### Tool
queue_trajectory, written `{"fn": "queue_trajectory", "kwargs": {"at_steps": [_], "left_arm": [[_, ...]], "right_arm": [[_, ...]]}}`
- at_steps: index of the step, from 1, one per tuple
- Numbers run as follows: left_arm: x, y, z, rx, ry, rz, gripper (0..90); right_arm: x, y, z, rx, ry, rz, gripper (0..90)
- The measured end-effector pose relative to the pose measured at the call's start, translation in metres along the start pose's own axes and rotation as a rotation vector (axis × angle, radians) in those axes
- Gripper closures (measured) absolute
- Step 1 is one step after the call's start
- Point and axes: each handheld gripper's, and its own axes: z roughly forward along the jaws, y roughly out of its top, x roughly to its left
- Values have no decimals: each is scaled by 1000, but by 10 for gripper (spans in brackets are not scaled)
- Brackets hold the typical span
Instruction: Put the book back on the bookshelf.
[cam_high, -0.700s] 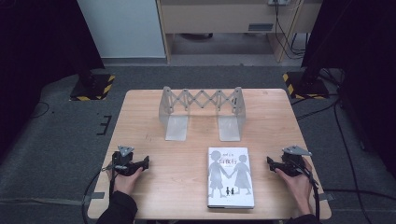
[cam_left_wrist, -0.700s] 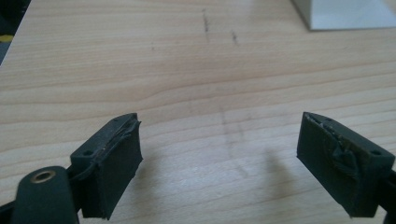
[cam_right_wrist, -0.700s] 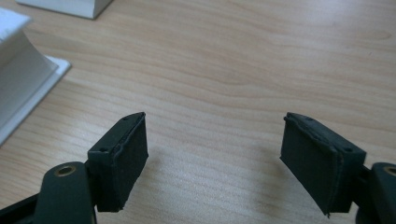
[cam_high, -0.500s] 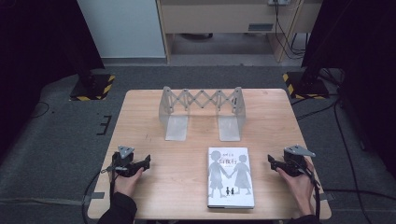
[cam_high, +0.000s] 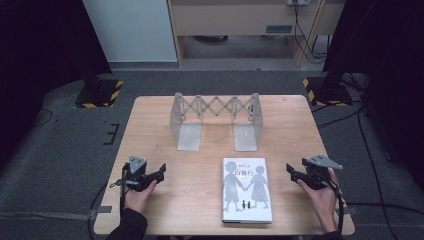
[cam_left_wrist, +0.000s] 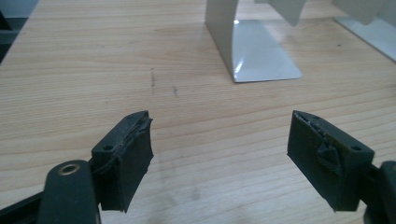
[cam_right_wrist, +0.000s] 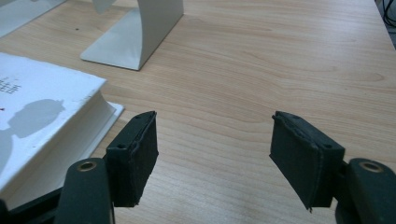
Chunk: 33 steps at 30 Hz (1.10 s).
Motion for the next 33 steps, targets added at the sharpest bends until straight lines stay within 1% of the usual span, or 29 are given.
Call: {"fn": "queue_trajectory", "kwargs": {"at_steps": [3,4,5,8,9,11,12,16,17,18,19,20,21,25,27,28,29,33], "left_arm": [[-5,2,-2,-21,-17,6,226],[-5,2,-2,-21,-17,6,235],[-7,4,-3,-29,-33,5,236],[-12,6,-5,-42,-54,7,241],[-13,7,-6,-47,-58,6,242],[-17,9,-7,-52,-69,6,244],[-19,9,-7,-52,-82,2,245],[-28,11,-8,-53,-117,15,265],[-31,12,-8,-55,-127,12,267],[-31,12,-8,-55,-127,12,275],[-37,13,-8,-57,-149,13,287],[-40,14,-8,-54,-158,15,289],[-43,14,-9,-53,-164,18,290],[-54,16,-10,-64,-187,32,302],[-60,16,-10,-71,-196,33,303],[-63,16,-10,-69,-201,37,304],[-66,16,-10,-66,-204,41,309],[-78,14,-7,-55,-219,60,314]], "right_arm": [[3,1,-3,-10,14,-1,324],[4,2,-4,-15,20,3,325],[5,3,-4,-16,25,1,330],[9,4,-5,-8,53,8,345],[10,4,-5,-9,60,3,352],[13,5,-5,-6,70,-2,358],[14,6,-6,-6,77,-2,364],[20,6,-7,-11,101,-1,372],[21,7,-7,-12,109,1,377],[21,7,-7,-12,109,1,377],[24,7,-7,-21,133,16,383],[24,7,-7,-22,142,15,383],[26,7,-6,-21,150,21,383],[34,6,-6,-7,181,11,388],[37,6,-5,-13,198,20,389],[38,6,-5,-13,207,18,392],[40,6,-4,-13,215,27,394],[44,4,-3,-3,234,22,394]]}}
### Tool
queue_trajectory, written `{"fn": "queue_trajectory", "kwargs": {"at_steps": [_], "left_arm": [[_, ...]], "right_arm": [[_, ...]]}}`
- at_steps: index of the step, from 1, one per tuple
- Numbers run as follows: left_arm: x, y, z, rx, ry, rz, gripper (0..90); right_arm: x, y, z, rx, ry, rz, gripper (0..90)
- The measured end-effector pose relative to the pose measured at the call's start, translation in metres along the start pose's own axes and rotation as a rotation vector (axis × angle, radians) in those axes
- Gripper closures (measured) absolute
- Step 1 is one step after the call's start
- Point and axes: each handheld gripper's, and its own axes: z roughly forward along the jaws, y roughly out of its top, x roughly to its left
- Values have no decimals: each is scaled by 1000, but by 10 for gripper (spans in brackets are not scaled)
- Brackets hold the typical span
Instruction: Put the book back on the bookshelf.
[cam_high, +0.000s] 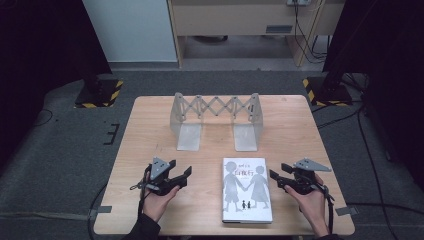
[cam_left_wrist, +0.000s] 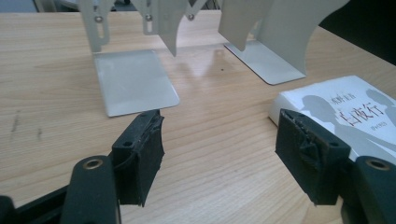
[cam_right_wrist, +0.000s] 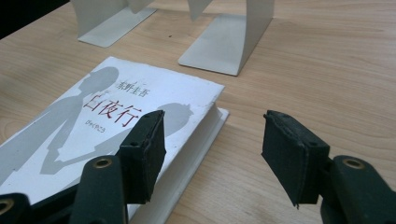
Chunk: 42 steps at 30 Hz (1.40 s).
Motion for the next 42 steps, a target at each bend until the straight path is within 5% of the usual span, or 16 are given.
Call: {"fn": "queue_trajectory", "kwargs": {"at_steps": [22,32,42], "left_arm": [[-56,0,30,47,-100,69,285],[-66,-8,42,61,-121,102,258],[-79,-15,53,126,-164,128,238]], "right_arm": [[16,-13,10,19,72,7,359],[24,-18,18,42,106,0,335],[26,-22,24,35,130,24,307]]}}
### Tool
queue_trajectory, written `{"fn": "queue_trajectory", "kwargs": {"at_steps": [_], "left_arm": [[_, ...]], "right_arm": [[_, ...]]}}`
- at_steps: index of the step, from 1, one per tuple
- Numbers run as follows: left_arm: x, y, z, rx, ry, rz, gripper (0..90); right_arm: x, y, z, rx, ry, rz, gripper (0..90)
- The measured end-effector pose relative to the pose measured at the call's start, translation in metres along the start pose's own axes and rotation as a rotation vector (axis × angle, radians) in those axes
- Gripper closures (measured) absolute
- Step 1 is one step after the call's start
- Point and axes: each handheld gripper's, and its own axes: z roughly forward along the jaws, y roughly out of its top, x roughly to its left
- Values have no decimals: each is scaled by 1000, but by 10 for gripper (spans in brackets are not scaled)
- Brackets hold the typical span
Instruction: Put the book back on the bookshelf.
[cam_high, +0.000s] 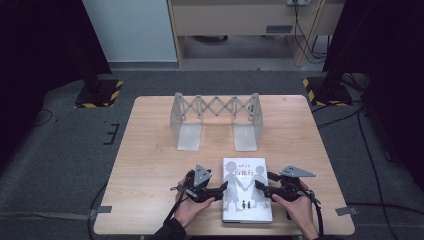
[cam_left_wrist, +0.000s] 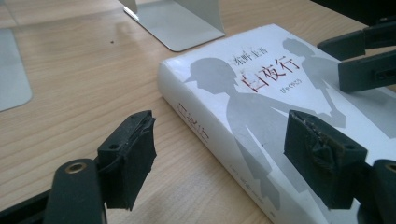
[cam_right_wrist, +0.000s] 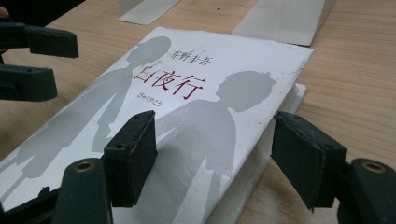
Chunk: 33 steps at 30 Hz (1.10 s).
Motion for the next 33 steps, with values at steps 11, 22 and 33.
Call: {"fn": "queue_trajectory", "kwargs": {"at_steps": [11,22,33], "left_arm": [[-4,-6,9,27,-40,7,222],[-2,-7,8,16,-58,-9,201],[2,-8,7,17,-70,-16,191]], "right_arm": [[-3,-2,6,-7,28,41,279],[2,7,1,-56,33,3,289],[5,20,2,-92,65,29,293]]}}
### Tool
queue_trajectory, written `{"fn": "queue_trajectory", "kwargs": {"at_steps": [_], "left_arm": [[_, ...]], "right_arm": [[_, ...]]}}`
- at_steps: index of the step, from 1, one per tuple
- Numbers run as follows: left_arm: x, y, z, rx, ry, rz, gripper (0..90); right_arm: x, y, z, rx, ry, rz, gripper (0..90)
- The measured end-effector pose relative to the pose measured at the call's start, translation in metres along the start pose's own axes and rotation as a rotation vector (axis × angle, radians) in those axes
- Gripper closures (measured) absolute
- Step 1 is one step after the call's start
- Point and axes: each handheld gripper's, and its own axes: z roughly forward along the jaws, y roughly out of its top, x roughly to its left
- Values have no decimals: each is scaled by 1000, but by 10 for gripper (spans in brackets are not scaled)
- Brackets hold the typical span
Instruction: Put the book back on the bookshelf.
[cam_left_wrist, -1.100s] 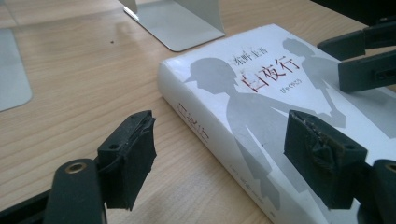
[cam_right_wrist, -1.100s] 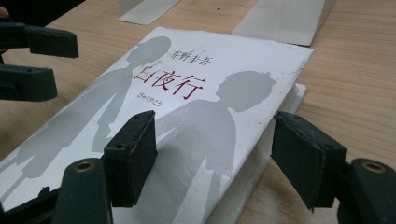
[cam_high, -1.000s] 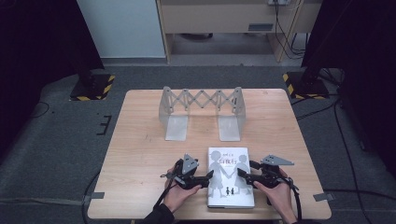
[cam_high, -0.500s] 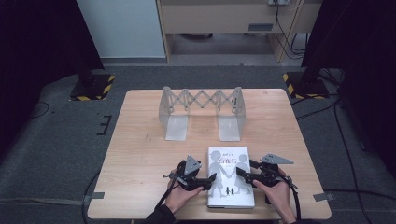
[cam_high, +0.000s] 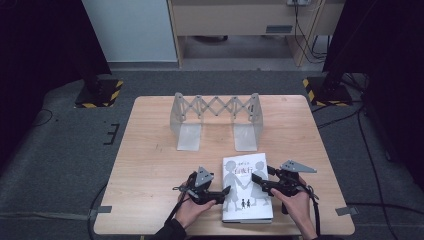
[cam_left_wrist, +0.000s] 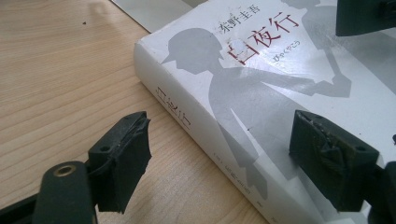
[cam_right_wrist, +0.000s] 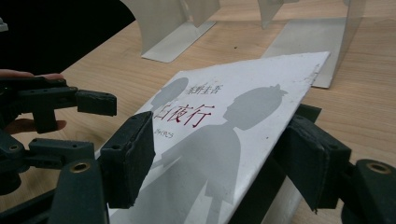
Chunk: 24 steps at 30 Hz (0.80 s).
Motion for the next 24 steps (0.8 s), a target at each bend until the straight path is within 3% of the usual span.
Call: {"fn": "queue_trajectory", "kwargs": {"at_steps": [18,24], "left_arm": [[4,-3,1,-14,-14,-15,156],[5,-3,2,-15,-14,-15,148]], "right_arm": [[7,2,11,0,32,44,287],[8,-1,14,37,43,52,296]]}}
